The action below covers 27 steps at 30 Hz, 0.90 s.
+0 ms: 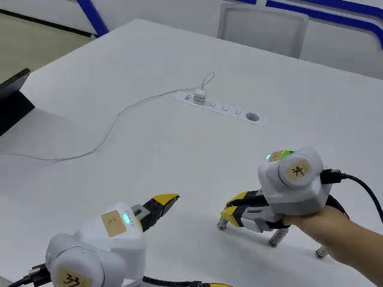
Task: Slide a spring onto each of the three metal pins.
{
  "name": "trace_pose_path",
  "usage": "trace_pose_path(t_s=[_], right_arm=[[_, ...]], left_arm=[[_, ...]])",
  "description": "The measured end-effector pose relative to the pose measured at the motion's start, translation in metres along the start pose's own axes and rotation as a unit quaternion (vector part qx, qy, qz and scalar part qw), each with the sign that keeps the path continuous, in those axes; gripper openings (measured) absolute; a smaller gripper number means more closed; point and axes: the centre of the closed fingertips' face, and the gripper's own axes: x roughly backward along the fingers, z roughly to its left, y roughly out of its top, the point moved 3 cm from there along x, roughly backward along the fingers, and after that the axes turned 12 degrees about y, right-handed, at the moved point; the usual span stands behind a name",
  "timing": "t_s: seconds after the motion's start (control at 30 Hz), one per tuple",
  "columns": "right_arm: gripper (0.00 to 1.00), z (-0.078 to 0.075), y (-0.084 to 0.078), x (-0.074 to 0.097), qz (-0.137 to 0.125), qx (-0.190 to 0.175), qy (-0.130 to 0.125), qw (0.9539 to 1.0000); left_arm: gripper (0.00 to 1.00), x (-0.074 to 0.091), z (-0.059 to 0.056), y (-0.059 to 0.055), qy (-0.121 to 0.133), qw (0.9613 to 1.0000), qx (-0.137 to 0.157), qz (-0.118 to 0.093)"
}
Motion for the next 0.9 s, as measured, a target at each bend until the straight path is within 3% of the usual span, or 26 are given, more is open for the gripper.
trace_pose_path(t_s=[0.63,0.9], right_arm=[[0.12,-0.0008,-0.0081,-0.0072,0.016,0.001,-0.006,0.9998],[0.14,-0.002,-0.0029,0.0014,-0.004,-0.002,-0.008,1.0]], left_arm=[[1.0,-0.0001,0.0023,-0.0028,0.003,1.0,0.002,0.008],[1.0,-0.0005,0.0017,-0.0041,0.002,0.9999,-0.003,0.012]])
